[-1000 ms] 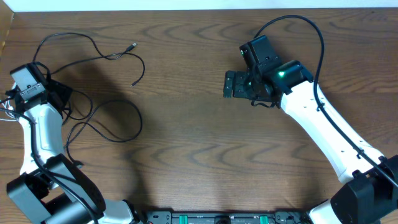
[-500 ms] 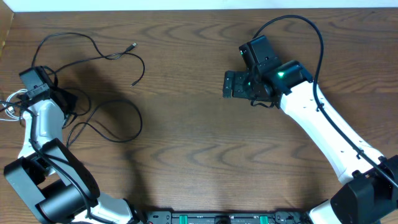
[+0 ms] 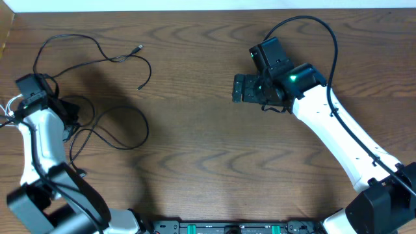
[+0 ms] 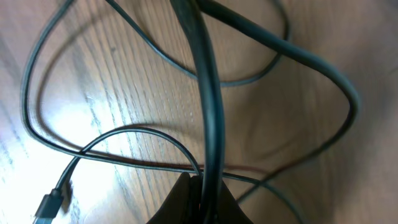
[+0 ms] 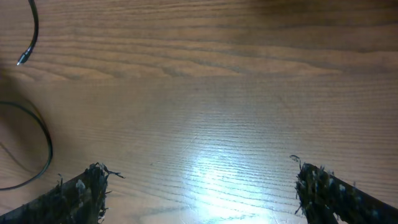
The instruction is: Untangle cables
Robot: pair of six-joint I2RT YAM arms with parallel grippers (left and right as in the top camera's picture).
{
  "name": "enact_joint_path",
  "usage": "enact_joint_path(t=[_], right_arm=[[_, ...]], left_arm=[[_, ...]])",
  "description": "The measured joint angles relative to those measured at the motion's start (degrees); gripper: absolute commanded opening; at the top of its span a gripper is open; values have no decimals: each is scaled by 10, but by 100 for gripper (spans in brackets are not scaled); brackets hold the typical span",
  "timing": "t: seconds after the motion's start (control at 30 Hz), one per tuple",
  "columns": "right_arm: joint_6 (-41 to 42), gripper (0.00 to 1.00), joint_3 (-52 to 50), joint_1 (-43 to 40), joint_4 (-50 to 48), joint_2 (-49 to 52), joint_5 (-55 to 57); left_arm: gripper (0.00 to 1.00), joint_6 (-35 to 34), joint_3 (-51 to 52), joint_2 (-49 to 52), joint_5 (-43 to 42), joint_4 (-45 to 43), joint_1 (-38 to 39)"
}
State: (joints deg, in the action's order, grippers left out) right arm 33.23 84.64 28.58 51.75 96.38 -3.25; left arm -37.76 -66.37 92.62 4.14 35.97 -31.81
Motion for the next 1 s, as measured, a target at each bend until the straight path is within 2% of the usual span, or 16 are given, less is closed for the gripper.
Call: enact_joint_path(t=[0.03,0.07,0.13,0.17,0.2,0.23,0.53,0.7,0.83,1.0], right_arm=[[0,95,0,0,0,0,0],[0,95,0,0,0,0,0],[0,95,0,0,0,0,0],[0,95,0,0,0,0,0],[0,95,0,0,0,0,0],[0,95,0,0,0,0,0],[0,99,0,0,2,0,0],[0,99,0,0,2,0,0],[0,99,0,0,3,0,0],[0,99,0,0,10,0,0]], left_arm=[[8,-5,0,-9,0,1,0],[12,-10,0,-18,0,3,0],[59,-17,0,-27,0,13,0],[71,-19,0,-28,0,17,0],[87,-21,0,-28,-1,21,0],[95,-22,0,-28,-3,29,0],[96,-25,0,-28,-11,86,0],[96,14,0,-40,-33,91,17],[97,30,0,-95,-43,114,66],[97,56,0,-188,-49,153,177]])
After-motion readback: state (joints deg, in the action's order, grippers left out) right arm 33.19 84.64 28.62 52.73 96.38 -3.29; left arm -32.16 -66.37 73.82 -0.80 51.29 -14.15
